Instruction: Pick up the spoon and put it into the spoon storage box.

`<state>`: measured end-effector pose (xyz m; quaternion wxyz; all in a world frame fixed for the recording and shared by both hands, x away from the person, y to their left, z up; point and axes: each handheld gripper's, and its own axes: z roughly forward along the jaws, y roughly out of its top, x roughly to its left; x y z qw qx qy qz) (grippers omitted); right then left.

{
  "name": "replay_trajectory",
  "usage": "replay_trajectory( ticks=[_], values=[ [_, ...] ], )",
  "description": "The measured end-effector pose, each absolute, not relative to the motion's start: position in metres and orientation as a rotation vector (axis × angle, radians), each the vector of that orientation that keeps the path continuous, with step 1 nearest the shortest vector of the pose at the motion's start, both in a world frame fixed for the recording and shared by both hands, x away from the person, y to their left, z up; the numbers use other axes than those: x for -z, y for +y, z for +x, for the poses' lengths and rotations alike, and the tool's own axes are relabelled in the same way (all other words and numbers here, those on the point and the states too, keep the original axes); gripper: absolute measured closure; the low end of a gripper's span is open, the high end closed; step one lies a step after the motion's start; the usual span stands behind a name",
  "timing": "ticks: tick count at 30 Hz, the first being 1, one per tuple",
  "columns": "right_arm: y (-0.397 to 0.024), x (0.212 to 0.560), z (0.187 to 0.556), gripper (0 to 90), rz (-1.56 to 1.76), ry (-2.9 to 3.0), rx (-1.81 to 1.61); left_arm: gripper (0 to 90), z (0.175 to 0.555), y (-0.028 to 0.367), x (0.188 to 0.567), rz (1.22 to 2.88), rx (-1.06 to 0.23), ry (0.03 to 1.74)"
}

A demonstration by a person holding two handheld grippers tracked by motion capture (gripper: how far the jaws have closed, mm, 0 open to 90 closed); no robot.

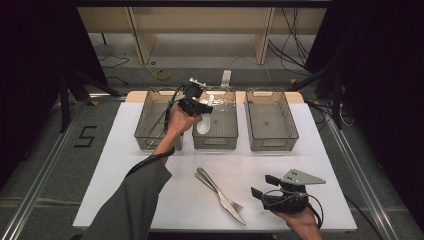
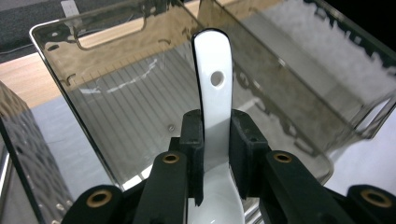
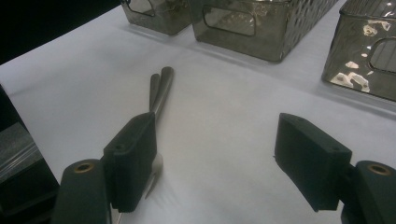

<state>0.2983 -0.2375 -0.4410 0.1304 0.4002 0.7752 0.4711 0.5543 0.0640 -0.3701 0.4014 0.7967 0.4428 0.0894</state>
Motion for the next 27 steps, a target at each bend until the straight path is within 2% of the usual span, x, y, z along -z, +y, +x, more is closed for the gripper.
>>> replay_trajectory(
  ticks=[27],
  values=[
    [-0.238,0.442,0.298,30.5,1.166,2.253,-1.365,76.1,0.557,0.053,0.388,2.043,-0.278,1.137]
  ],
)
